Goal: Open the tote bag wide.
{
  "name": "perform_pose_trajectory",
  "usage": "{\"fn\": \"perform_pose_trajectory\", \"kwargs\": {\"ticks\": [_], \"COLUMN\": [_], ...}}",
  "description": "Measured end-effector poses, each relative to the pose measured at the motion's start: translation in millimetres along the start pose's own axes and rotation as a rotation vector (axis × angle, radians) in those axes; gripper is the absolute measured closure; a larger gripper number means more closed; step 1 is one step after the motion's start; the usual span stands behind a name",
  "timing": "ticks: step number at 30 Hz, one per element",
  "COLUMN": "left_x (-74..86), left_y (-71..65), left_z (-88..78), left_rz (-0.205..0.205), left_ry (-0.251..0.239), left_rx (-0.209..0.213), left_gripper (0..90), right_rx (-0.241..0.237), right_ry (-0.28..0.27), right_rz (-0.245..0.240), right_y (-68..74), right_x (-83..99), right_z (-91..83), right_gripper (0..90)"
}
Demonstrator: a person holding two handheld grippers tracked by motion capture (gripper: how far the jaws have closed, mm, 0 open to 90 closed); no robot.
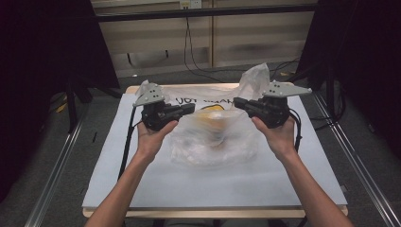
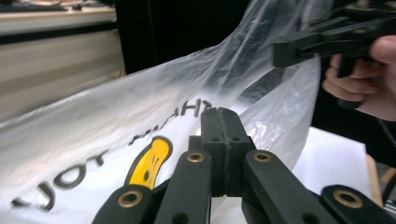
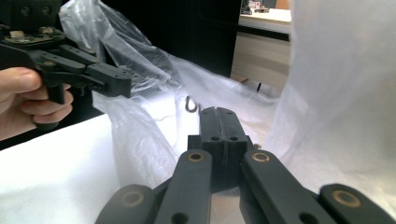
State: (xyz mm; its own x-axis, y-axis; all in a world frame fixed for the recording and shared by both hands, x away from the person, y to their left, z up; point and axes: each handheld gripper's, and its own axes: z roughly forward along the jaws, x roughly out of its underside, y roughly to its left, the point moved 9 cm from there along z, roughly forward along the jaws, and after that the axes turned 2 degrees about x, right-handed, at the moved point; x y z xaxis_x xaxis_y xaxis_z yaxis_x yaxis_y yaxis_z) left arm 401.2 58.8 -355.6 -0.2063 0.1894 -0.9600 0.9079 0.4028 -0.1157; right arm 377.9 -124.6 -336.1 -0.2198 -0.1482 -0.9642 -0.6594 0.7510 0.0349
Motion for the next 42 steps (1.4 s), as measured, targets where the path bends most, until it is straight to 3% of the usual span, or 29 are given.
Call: {"fn": "perform_pose_trajectory", "kwargs": {"ticks": [5, 11, 16, 22, 24, 27, 29, 42], "left_x": [10.6, 20.5, 33.6, 48.7, 57.6, 63.9, 76.7, 115.1], "left_y": [6.8, 14.9, 18.8, 25.6, 29.7, 31.2, 33.7, 38.4], "left_z": [7.0, 16.9, 25.4, 32.2, 36.0, 39.3, 43.4, 54.4], "left_rz": [-0.022, -0.04, -0.034, -0.05, -0.041, -0.041, -0.027, -0.073], "left_ry": [0.014, 0.041, 0.059, 0.08, 0.117, 0.134, 0.19, 0.263], "left_rx": [-0.006, -0.015, -0.002, -0.002, -0.015, -0.008, -0.01, 0.003], "left_gripper": [90.0, 90.0, 90.0, 90.0, 90.0, 90.0, 90.0, 90.0], "right_rx": [0.015, 0.01, 0.008, -0.005, -0.008, -0.007, -0.013, -0.022], "right_ry": [0.019, 0.025, 0.042, 0.028, 0.041, 0.045, 0.061, 0.161], "right_rz": [0.039, 0.052, 0.074, 0.111, 0.115, 0.117, 0.123, 0.13], "right_y": [-8.7, -13.8, -20.2, -28.1, -28.7, -30.0, -30.5, -35.1], "right_x": [20.7, 36.6, 54.8, 73.3, 80.0, 84.1, 91.0, 130.7], "right_z": [2.7, 8.2, 15.6, 26.3, 30.1, 32.6, 36.4, 48.1], "right_gripper": [90.0, 90.0, 90.0, 90.0, 90.0, 90.0, 90.0, 90.0]}}
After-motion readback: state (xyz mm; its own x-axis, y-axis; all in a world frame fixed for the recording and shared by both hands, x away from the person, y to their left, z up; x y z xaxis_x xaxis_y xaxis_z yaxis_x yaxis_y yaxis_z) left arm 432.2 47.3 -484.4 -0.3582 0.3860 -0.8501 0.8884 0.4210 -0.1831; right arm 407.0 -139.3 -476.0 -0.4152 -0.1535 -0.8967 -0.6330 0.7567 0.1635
